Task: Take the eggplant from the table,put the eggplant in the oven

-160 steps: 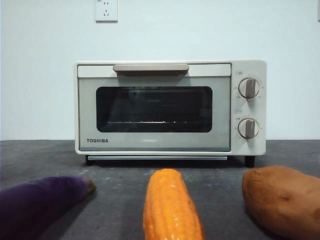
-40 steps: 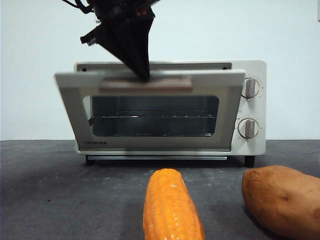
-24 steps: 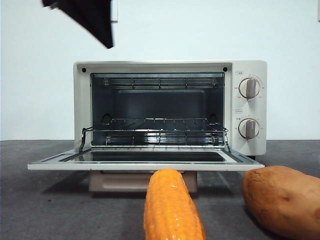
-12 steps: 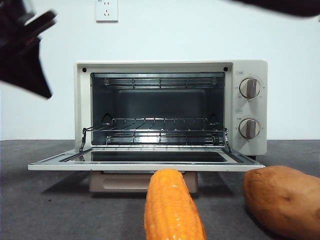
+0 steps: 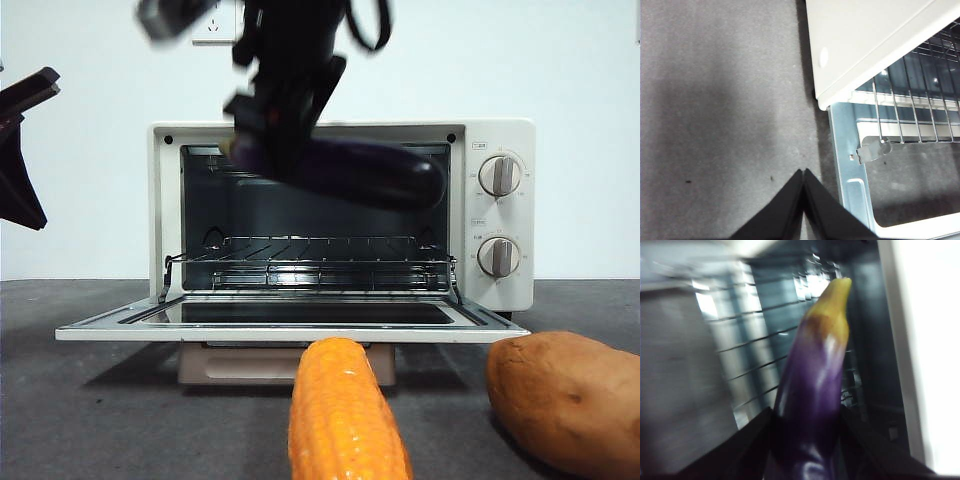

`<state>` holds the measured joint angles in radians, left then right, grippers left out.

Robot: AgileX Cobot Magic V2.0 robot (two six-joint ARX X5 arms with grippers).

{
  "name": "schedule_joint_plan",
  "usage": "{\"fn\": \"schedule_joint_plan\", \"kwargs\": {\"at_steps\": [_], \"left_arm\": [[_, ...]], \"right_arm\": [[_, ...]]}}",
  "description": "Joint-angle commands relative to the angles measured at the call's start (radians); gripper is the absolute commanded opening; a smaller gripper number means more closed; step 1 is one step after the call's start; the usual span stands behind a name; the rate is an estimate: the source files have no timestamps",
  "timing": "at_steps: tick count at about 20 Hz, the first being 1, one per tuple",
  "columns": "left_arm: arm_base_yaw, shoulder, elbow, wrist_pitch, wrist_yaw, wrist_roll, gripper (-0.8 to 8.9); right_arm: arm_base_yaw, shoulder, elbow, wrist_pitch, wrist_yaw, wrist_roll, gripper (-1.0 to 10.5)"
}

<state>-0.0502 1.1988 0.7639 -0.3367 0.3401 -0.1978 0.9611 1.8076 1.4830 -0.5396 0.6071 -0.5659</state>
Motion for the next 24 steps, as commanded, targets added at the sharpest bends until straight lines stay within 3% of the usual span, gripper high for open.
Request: {"fn": "schedule_joint_plan", "kwargs": {"at_steps": [1,5,11,24], "left_arm": [[0.0,0.008,0.004,0.012,0.011,0.0,0.06],[0.0,0.008,0.004,0.013,0.012,0.003,0.06],[0.0,0.008,0.004,0.014,0.012,0.006,0.06],[-0.001,0.012,0.003,0.004,0.013,0.014,0.06]], "right_arm": [[-0.001,0.074,0.019,0.076,0.051,-0.111,1.6],[-0.025,0.14,0.019,0.14,0.1,-0.134,1.7],[-0.055,0.147,0.019,0.153,0.099,-0.129,3.0],[-0.018,0.147,0.019,0.149,0.101,-0.072,3.0]]}}
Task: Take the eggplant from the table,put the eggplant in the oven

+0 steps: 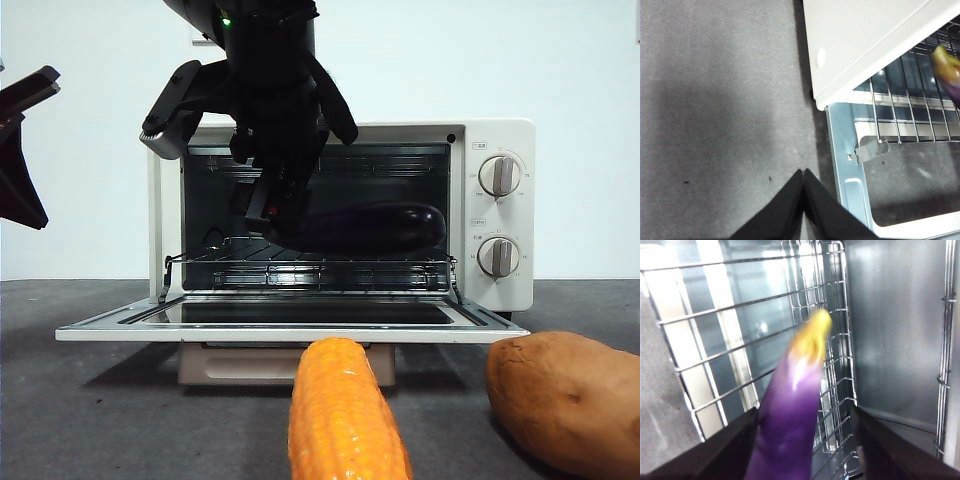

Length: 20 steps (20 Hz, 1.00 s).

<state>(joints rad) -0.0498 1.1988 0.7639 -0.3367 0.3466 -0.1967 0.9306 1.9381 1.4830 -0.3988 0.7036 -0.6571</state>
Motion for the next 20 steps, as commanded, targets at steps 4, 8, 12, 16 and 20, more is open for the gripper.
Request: {"fn": "schedule_joint_plan", "kwargs": {"at_steps": [4,8,12,16,20], "left_arm": [[-0.003,0.033,0.003,-0.009,0.006,0.024,0.06],[-0.003,0.121,0.003,-0.006,0.032,0.028,0.06],[-0.003,0.234,0.003,-0.005,0.077,0.044,0.06],[-0.003,0.327,0.003,-0.006,0.158,0.064,0.06],[-0.003,0.389,0.003,-0.045,0.264,0.109,0.06]], "right_arm": [[0.016,0.016,0.019,0.007,0.004,0.021,3.0],[0.026,0.016,0.019,0.008,0.004,0.021,3.0],[0.05,-0.008,0.02,0.011,0.0,0.023,2.9],[0.096,-0.118,0.021,0.01,-0.009,0.048,2.2],[0.15,-0.279,0.021,0.018,-0.009,0.052,1.2]]}}
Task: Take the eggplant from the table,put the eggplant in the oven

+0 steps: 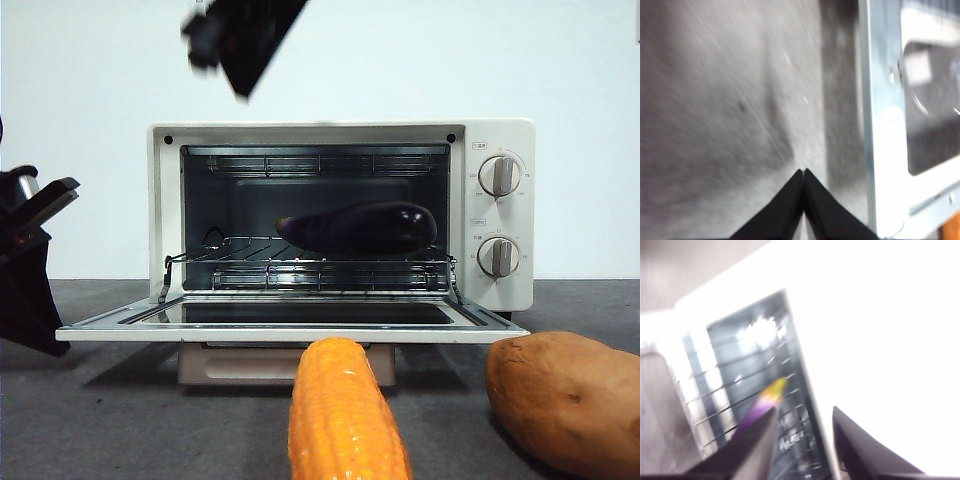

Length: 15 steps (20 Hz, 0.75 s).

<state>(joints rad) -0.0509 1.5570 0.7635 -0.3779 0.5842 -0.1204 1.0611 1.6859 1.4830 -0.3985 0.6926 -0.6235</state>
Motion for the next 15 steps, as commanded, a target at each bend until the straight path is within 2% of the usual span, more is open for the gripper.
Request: {"fn": "schedule_joint_plan", "kwargs": {"at_steps": [1,7,15], "left_arm": [[-0.002,0.04,0.004,-0.008,0.042,0.036,0.06],[-0.002,0.067,0.004,-0.024,0.168,0.081,0.06],[-0.002,0.088,0.004,-0.025,0.208,0.086,0.06]], "right_arm": [[0.026,-0.057,0.021,0.022,0.003,0.018,1.0],[0.039,-0.244,0.021,0.032,0.011,0.02,0.6],[0.039,-0.408,0.021,0.032,0.016,0.023,0.6]]}}
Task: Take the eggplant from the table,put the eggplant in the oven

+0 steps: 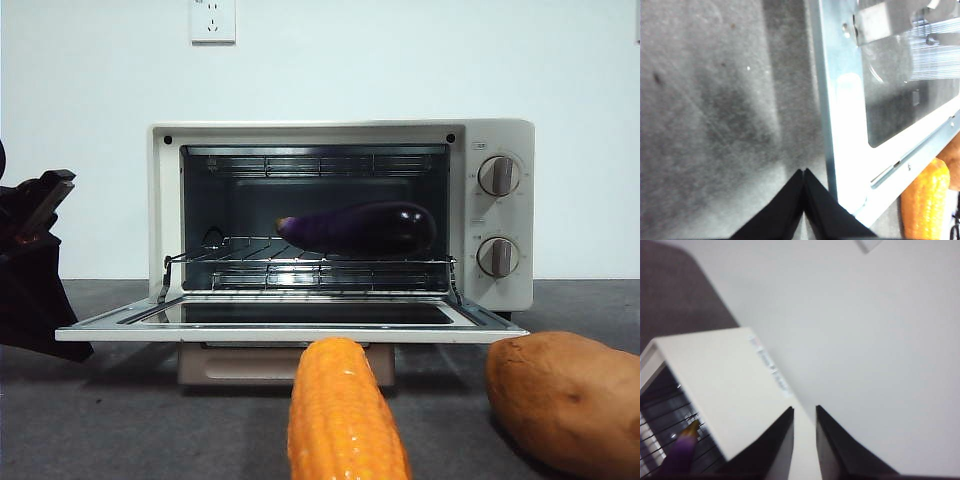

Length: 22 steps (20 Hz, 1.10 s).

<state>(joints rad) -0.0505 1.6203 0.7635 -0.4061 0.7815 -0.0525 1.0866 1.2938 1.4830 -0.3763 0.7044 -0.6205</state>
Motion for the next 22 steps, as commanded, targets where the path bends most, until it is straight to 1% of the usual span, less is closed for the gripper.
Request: {"fn": "schedule_joint_plan", "kwargs": {"at_steps": [1,4,8,11,14,18,20,22], "left_arm": [[-0.002,0.028,0.004,0.004,0.013,0.018,0.06],[-0.002,0.031,0.004,0.009,0.022,0.02,0.06],[-0.002,0.032,0.004,0.012,0.071,0.045,0.06],[-0.001,0.031,0.004,0.019,0.092,0.054,0.06],[0.001,0.031,0.004,0.029,0.129,0.068,0.06],[0.006,0.031,0.008,0.045,0.209,0.072,0.06],[0.007,0.031,0.014,0.045,0.244,0.072,0.06],[0.01,0.031,0.023,0.045,0.289,0.071,0.06]], "right_arm": [[0.014,-0.031,0.021,0.01,0.006,0.02,0.6],[0.014,-0.082,0.021,0.008,0.011,0.046,0.6],[0.014,-0.145,0.021,-0.004,0.011,0.085,0.6],[0.014,-0.187,0.021,-0.034,0.011,0.129,0.6],[0.014,-0.224,0.021,-0.098,0.011,0.189,0.6],[0.014,-0.264,0.021,-0.234,0.006,0.288,0.6],[0.014,-0.275,0.021,-0.305,-0.005,0.338,0.6],[0.014,-0.285,0.021,-0.394,-0.034,0.4,0.6]]}}
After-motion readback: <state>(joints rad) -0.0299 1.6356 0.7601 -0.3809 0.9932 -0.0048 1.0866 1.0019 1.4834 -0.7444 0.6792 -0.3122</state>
